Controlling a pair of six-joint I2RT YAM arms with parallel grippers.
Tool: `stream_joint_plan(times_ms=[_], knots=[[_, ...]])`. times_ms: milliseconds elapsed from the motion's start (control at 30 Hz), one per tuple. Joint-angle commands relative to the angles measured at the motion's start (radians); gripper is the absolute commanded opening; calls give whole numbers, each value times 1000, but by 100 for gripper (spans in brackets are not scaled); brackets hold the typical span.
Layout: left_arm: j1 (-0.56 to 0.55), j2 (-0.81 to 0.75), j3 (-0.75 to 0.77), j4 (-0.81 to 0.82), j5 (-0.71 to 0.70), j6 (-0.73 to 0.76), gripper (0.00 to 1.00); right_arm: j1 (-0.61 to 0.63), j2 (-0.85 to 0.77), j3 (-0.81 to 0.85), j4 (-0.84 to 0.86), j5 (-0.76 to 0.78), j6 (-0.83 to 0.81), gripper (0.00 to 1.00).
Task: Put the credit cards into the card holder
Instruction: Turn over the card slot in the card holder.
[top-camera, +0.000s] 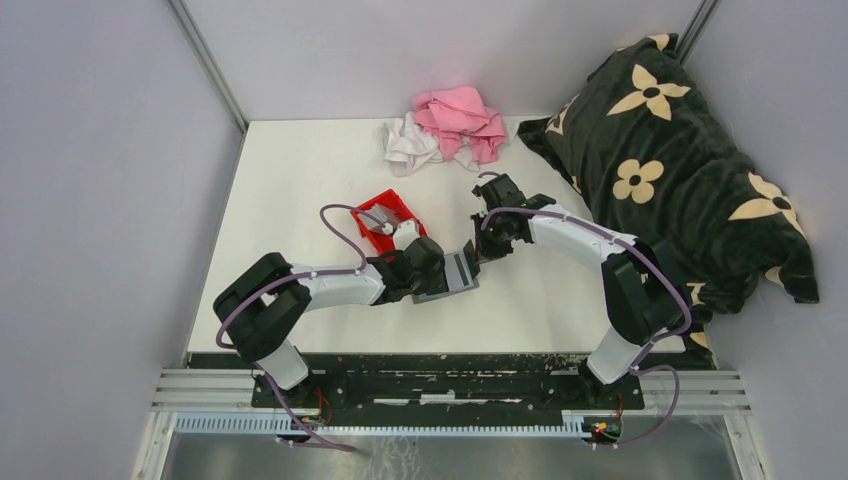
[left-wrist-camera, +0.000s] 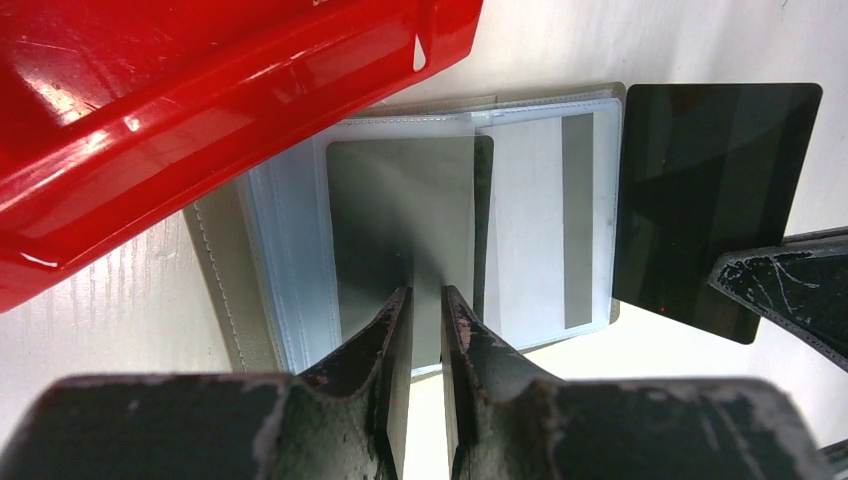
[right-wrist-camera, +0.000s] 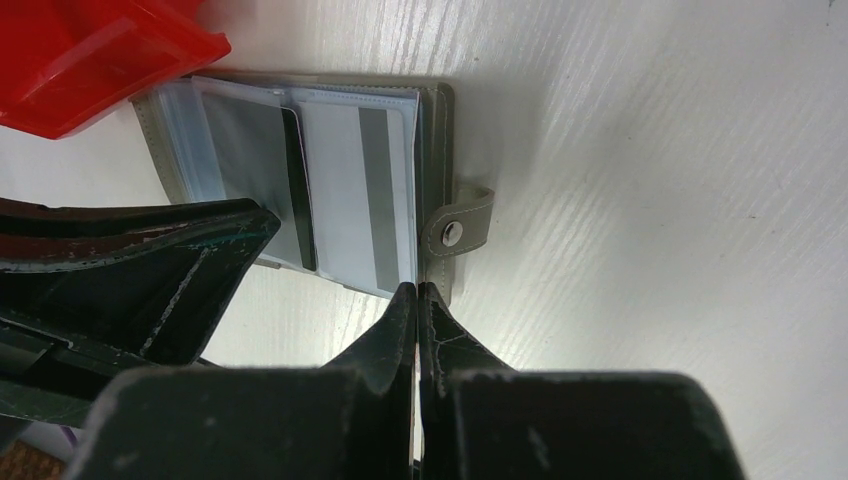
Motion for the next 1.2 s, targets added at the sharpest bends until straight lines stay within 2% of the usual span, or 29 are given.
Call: stream_joint_plan(times_ms=[0, 367, 1167], knots=[[-9, 60, -35, -104, 23, 26, 24, -7, -2, -18, 52, -29, 18, 1], [-10, 47, -55, -103, 22, 20, 24, -20, -37, -46, 100, -66, 51, 1], [-10, 43, -55, -111, 19, 13, 23, -23, -82, -14, 67, -49, 33, 1]])
